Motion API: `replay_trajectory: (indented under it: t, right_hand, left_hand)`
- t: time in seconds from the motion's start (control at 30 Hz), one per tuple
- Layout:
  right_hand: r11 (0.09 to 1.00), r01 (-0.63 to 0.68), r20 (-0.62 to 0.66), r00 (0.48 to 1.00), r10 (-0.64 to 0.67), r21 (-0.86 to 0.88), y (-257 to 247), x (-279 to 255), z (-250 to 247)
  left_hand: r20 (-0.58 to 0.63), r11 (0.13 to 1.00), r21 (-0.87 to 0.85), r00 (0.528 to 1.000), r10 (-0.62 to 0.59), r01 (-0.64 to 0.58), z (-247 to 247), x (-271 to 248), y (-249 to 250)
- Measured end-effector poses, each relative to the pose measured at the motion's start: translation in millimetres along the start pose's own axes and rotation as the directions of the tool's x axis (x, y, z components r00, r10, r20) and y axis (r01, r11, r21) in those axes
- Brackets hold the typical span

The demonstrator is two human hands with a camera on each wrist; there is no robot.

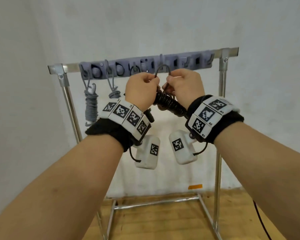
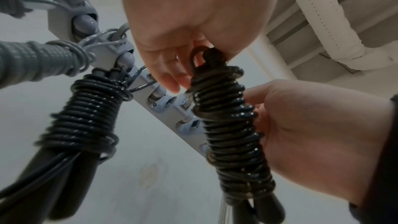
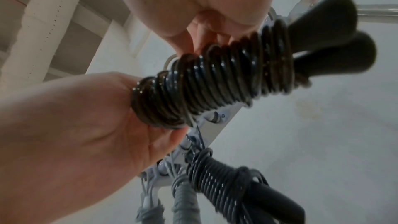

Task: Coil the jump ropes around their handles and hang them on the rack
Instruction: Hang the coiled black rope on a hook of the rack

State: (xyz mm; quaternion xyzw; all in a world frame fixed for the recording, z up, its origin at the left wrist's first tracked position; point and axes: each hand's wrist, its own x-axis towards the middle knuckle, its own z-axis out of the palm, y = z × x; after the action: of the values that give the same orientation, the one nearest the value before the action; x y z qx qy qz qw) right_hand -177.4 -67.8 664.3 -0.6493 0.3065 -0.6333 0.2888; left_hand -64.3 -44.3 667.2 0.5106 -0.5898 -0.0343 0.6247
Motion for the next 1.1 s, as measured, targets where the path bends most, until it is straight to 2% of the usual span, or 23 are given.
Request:
replay_trajectory:
  t: [0.37,0.47,0.67,0.87,0.93,1.03,1.1]
  right_hand:
    - [0.993,0.005,-0.061,0.998,-0.012,-0.117,8,82,11]
    - [0.987,0.027,-0.049,0.998,-0.035,-0.158,9,92,12]
    - [0.986,-0.016,-0.032,0.999,0.011,-0.163,18,95,12]
    - [0.989,0.004,-0.087,0.996,-0.017,-0.149,10,100,15]
    - [0.985,-0.024,-0.045,0.999,0.017,-0.171,8,106,14]
    - [0.973,-0.068,0.055,0.995,0.082,-0.223,14,106,14]
    - [0.974,-0.094,0.051,0.993,0.106,-0.208,23,101,15]
  left_hand:
    - [-0.095,0.998,0.05,0.995,0.041,-0.037,26,73,-1]
    - [-0.105,0.994,0.098,0.993,0.049,-0.039,29,86,-4]
    - [-0.071,0.972,0.231,0.996,0.048,-0.03,33,91,-7]
    - [-0.149,0.98,0.191,0.985,0.091,-0.062,31,96,0]
    - [-0.114,0.982,0.187,0.992,0.053,-0.031,30,100,0]
    - [-0.051,0.962,0.274,0.999,0.002,0.012,31,103,-5]
    - [-0.01,0.936,0.352,1.0,0.009,-0.005,32,100,-10]
